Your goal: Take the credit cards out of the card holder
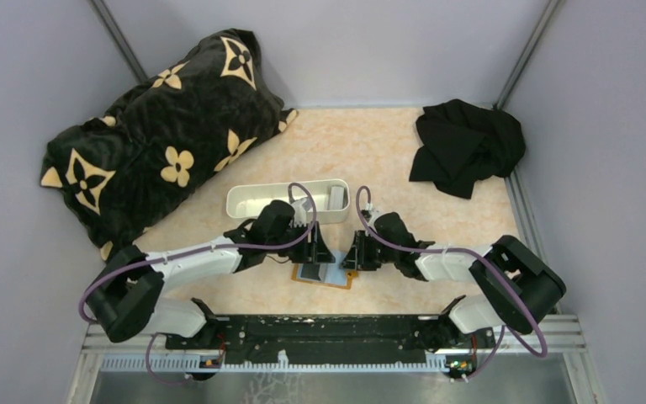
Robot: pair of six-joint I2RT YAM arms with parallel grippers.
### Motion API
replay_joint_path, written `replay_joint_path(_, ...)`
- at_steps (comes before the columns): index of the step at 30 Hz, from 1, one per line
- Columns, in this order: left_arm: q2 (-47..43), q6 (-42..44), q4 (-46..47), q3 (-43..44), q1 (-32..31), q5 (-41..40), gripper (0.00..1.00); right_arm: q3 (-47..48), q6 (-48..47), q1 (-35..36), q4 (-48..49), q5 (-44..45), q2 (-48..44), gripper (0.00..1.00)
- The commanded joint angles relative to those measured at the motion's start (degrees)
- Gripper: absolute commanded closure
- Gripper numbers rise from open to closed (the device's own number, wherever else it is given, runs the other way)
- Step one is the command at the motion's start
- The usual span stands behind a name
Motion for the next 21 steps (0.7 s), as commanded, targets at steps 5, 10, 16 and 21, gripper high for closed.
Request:
replay_joint_path(5, 4.78, -1.94, 6.29, 2.14, -2.69, 2.28, 0.41, -1.93, -0.71, 0.69, -4.16, 3.44, -4.7, 0.76)
replay_joint_path(10, 8.04, -2.15, 8.34, 3.03, -4.1, 2.59, 0.41, -0.2, -1.63, 0.64, -13.01, 9.82, -16.38, 0.77)
replay_joint_path(16, 7.54, -0.54, 8.57, 3.82, -4.18, 1.5, 0.4, 2.14, -2.48, 0.42, -20.19, 13.43, -24.53, 0.77)
replay_joint_path(21, 3.36, 2.85, 3.51, 3.8, -1.41, -2.1, 0.4, 2.57, -2.64, 0.51, -17.72, 10.95, -21.96, 0.77)
